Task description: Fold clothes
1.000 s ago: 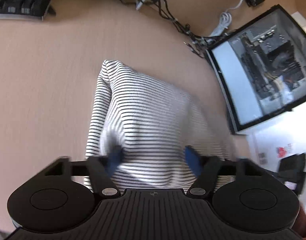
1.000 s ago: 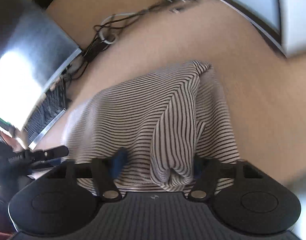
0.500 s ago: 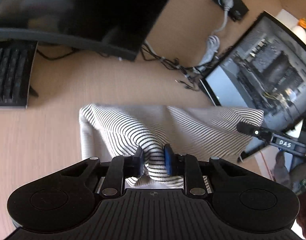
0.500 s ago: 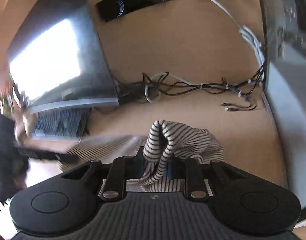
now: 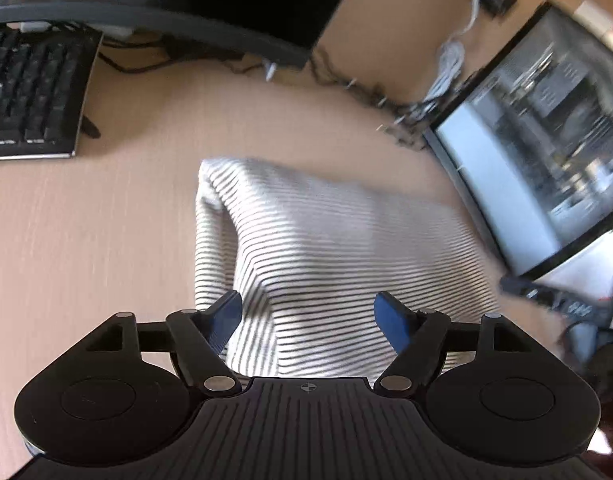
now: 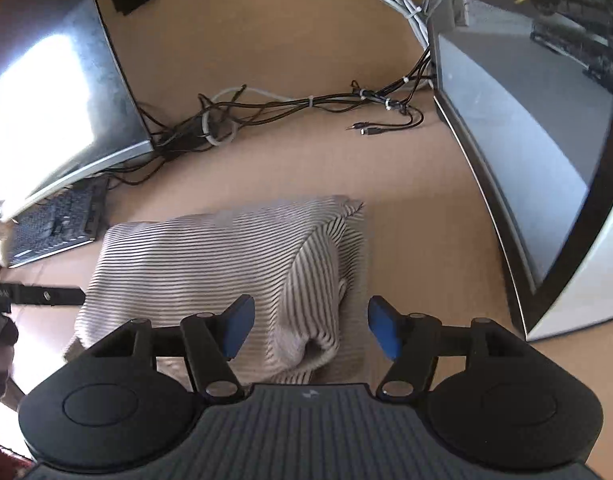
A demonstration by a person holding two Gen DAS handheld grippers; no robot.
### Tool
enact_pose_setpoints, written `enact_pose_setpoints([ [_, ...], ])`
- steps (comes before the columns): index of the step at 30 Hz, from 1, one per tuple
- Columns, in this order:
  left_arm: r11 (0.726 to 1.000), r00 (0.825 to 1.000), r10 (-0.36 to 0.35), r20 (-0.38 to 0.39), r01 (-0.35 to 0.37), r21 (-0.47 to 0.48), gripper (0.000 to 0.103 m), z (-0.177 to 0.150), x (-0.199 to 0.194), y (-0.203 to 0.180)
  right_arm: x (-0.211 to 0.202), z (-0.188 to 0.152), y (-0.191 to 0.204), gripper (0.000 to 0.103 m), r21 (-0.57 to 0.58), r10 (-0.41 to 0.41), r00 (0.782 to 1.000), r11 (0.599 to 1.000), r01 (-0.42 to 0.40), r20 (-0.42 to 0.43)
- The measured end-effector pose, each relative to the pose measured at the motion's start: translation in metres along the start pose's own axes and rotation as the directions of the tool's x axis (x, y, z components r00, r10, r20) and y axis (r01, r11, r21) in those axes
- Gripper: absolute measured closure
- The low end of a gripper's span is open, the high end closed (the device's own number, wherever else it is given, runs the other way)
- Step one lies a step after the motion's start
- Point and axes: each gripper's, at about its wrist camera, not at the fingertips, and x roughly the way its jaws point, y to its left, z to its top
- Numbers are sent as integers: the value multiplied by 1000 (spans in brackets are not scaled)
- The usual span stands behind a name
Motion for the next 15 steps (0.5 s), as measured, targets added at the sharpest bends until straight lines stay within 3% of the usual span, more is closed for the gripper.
enact_pose_setpoints([
  [1, 1000, 1000, 18, -3, -18, 4, 29, -1, 4, -2, 4, 0, 1, 40, -4, -14, 1000, 1000, 14, 5],
  [2, 999, 999, 37, -6, -37, 8, 33, -2, 8, -4, 10, -2, 0, 46, -8, -27, 1000, 1000, 27, -5],
  [3, 998, 998, 60, -5, -59, 18, 36, -4, 10, -6, 15, -5, 0, 59, -12, -40, 999, 999, 40, -17],
  [4, 996, 997, 80, -3, -80, 33, 36, -5, 10, -8, 21, -7, -1, 62, -17, -53, 998, 998, 53, -28],
  [7, 993, 994, 108, 8, -108, 47, 41, -9, 2, -10, 24, -20, -9, 62, 65, -31, 998, 997, 35, -52],
  [9, 993, 993, 113, 17, -113, 41, 37, -10, -6, -10, 18, -24, -8, 44, 44, -61, 997, 997, 63, -50],
  [12, 992, 992, 121, 29, -122, 32, 34, -12, -18, -11, 6, -26, -2, 37, -14, -103, 994, 995, 103, -27],
  [14, 999, 998, 37, 47, -38, 16, 24, -10, -29, -17, -4, -20, 11, 32, -83, -115, 993, 990, 118, 35],
  [15, 1000, 998, -12, 55, 11, 7, 18, -9, -33, -20, -7, -14, 17, 20, -94, -96, 993, 990, 102, 66],
])
